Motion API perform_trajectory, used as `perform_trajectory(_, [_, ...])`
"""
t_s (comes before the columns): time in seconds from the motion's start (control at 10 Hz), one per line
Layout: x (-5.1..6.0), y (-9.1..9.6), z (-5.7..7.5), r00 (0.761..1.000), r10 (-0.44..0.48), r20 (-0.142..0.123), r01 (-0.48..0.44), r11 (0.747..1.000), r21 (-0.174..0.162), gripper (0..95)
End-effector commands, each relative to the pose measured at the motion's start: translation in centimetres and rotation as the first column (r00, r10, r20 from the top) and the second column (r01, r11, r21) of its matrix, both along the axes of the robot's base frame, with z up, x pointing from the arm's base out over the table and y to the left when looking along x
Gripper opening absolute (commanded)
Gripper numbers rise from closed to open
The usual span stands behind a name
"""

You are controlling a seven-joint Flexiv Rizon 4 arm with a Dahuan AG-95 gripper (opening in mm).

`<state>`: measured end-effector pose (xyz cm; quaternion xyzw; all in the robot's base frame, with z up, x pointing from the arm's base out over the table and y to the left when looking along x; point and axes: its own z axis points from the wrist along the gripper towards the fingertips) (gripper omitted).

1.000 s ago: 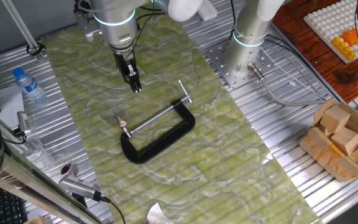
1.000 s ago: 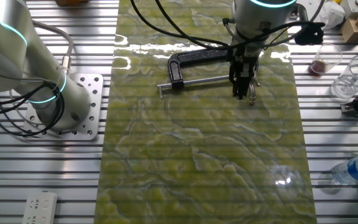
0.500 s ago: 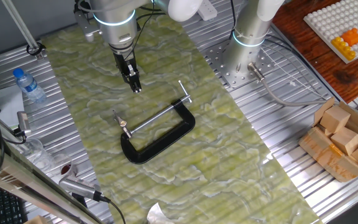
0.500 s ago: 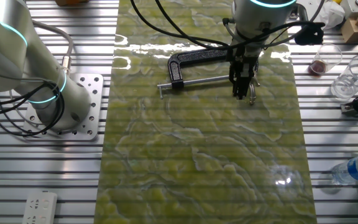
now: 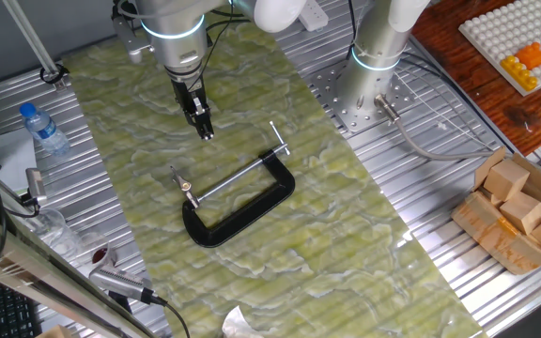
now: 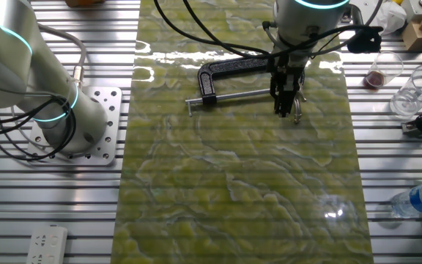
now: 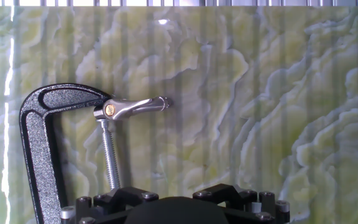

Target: Turn on the water tap

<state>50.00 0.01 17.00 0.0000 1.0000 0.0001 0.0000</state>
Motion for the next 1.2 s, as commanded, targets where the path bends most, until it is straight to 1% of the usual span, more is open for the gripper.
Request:
perform_trajectory(0.1, [0.0, -0.01, 0.0, 0.975, 0.188, -0.118, -0.185, 0.982, 0.034, 0.0])
perform_trajectory(1.2, [0.03, 0.0, -0.01, 0.975, 0.184, -0.124, -0.182, 0.983, 0.027, 0.0])
